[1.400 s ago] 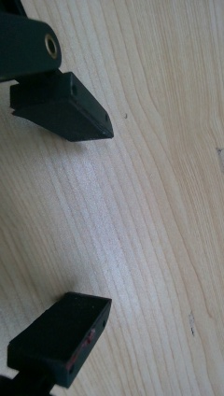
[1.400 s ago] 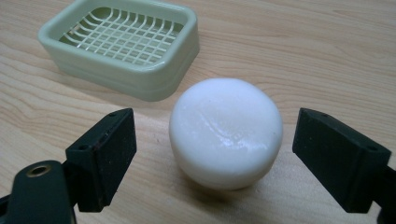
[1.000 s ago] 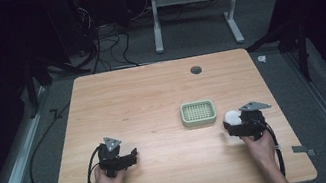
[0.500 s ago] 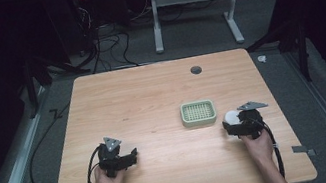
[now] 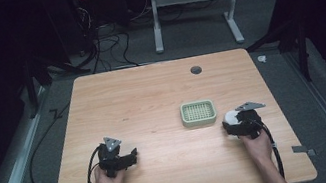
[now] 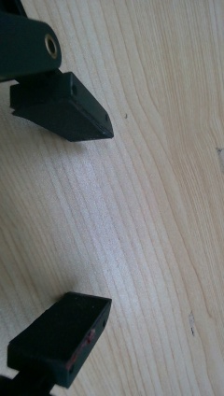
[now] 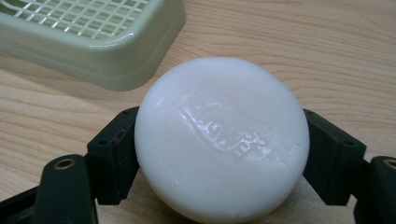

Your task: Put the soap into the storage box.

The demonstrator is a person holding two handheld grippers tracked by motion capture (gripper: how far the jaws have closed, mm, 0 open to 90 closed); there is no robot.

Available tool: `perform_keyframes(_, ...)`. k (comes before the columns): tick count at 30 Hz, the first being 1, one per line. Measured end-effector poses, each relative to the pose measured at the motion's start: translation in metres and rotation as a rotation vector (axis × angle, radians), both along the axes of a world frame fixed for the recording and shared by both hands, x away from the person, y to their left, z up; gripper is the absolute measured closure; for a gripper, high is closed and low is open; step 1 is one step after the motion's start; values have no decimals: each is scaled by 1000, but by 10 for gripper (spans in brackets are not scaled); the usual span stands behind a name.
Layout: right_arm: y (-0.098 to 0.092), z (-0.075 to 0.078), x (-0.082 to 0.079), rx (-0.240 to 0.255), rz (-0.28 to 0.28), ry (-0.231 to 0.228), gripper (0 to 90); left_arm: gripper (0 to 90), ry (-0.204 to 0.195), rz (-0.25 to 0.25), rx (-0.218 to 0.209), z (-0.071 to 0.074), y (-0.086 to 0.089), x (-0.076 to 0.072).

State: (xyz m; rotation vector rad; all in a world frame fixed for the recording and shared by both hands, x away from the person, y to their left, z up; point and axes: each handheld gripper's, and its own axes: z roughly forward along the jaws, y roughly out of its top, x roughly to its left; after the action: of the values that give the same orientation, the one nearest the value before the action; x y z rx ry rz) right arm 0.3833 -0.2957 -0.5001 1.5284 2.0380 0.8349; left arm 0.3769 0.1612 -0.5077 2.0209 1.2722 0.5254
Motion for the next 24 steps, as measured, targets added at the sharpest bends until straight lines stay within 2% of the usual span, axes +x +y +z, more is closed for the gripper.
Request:
perform_keyframes(12,1,0,0,-11,6,-5,246,162,0,0,0,0,0,0)
perform_keyframes(24,-1,1,-1,-2,13,5,247,162,0,0,0,0,0,0)
